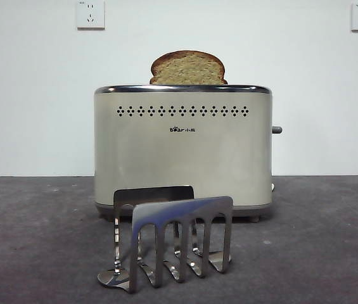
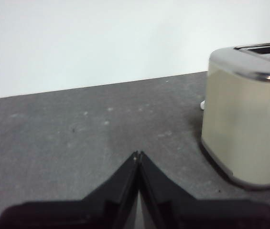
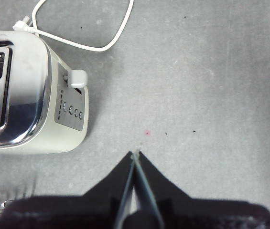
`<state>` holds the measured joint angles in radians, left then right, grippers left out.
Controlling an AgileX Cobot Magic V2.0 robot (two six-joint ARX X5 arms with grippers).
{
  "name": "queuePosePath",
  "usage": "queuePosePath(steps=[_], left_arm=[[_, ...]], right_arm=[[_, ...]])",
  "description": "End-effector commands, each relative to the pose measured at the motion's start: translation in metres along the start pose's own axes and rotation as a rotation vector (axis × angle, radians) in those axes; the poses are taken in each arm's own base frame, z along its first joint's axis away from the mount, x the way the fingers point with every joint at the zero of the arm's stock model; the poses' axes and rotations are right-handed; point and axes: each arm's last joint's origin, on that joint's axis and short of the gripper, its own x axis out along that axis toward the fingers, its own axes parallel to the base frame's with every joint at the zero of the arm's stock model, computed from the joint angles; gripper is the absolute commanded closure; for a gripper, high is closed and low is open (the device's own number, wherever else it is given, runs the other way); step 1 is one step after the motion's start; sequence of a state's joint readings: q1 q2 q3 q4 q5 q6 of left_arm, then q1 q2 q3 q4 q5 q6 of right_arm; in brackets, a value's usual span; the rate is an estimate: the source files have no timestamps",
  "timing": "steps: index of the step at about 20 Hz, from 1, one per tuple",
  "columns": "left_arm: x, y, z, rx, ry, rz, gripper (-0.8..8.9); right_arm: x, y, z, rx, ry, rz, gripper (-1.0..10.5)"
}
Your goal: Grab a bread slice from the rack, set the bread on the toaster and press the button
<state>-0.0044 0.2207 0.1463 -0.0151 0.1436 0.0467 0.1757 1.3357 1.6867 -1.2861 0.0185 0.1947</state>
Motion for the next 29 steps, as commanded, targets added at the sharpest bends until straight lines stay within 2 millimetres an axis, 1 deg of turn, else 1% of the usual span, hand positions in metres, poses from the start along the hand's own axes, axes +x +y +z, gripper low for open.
queuePosePath(steps=[1, 4, 9, 16, 29], left_arm=[[0.000, 0.000, -0.017, -0.045, 0.019, 0.010, 8.18], [0.001, -0.001, -0.029, -0.059, 0.033, 0.012, 8.18], [-0.001, 0.002, -0.043, -0.079, 0.075, 0.085, 8.18], [-0.008, 0.005, -0.046, -0.084, 0.080, 0.157, 8.17], [-0.008, 0.005, -0.046, -0.093, 0.078, 0.155, 8.17]], right_arm=[[0.002, 0.000, 0.001, 0.005, 0.001, -0.001, 9.5], [0.002, 0.000, 0.001, 0.006, 0.001, -0.001, 9.5], [0.002, 0.000, 0.001, 0.005, 0.001, -0.001, 9.5], [0.002, 0.000, 0.001, 0.005, 0.001, -0.001, 9.5], [0.002, 0.000, 0.001, 0.006, 0.001, -0.001, 9.5]])
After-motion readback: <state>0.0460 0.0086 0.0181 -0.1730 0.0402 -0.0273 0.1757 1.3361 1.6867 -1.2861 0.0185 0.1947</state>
